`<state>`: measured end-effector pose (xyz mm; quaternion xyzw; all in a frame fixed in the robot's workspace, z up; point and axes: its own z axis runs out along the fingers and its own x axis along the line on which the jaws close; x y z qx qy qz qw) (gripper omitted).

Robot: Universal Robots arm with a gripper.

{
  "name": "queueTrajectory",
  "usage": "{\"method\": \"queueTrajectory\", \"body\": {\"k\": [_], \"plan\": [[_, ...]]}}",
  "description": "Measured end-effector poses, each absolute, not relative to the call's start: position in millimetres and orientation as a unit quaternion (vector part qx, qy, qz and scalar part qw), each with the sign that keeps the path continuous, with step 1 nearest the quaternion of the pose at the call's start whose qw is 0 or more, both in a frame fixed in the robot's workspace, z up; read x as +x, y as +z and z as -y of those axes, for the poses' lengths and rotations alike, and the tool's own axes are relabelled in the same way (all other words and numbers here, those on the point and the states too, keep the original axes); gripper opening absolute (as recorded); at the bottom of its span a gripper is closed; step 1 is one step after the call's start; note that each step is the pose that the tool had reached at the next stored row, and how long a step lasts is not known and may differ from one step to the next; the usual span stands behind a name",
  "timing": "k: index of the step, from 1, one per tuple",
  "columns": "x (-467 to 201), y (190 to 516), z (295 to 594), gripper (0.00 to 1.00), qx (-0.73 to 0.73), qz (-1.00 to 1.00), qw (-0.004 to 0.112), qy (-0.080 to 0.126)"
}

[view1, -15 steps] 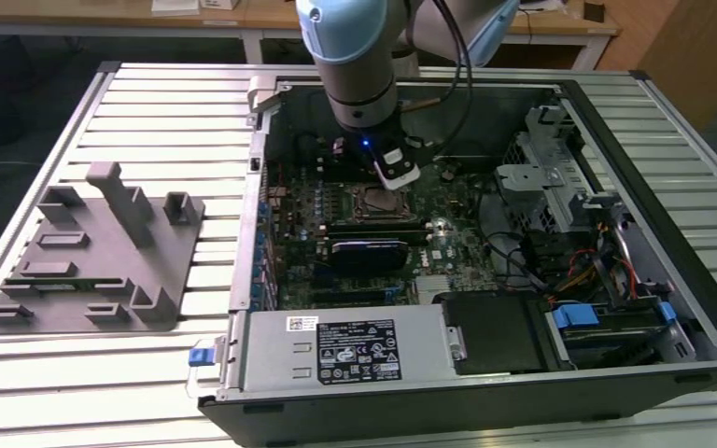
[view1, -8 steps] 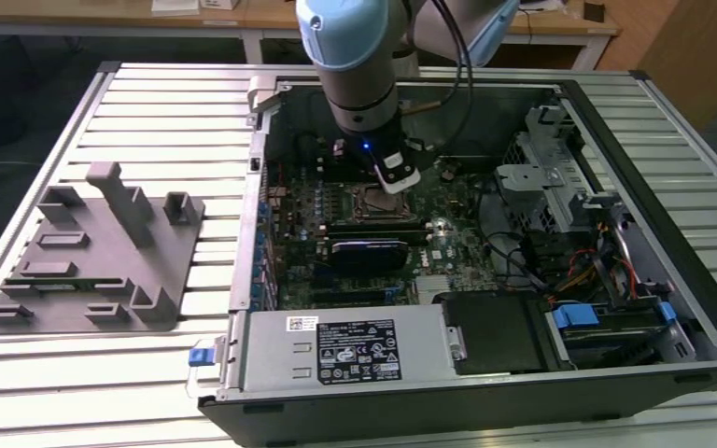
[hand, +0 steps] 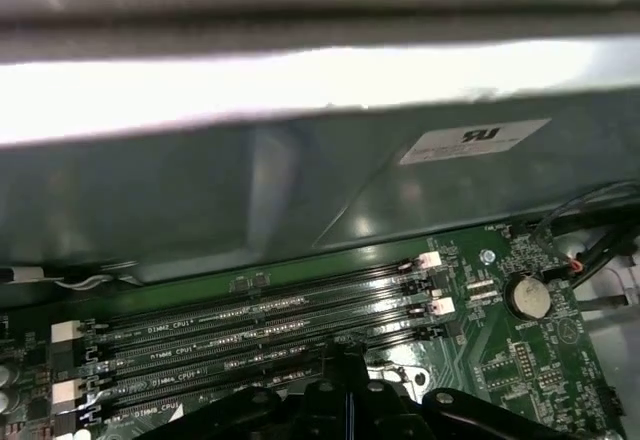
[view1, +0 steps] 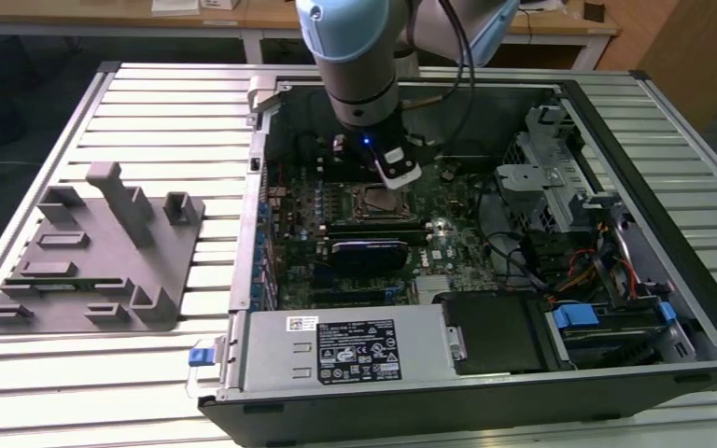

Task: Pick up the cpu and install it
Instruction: 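Install the first cpu locking lever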

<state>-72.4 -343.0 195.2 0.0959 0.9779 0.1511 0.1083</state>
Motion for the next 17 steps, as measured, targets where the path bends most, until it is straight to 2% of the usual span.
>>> {"method": "queueTrajectory", "body": {"k": [9, 12, 17], "plan": [[-71.9, 209.4, 342.9, 0.11, 0.097, -0.979, 0.109, 0.144], [-71.1, 209.4, 343.0, 0.11, 0.1, -0.981, 0.112, 0.126], [-70.4, 209.5, 343.0, 0.11, 0.1, -0.985, 0.116, 0.081]]}}
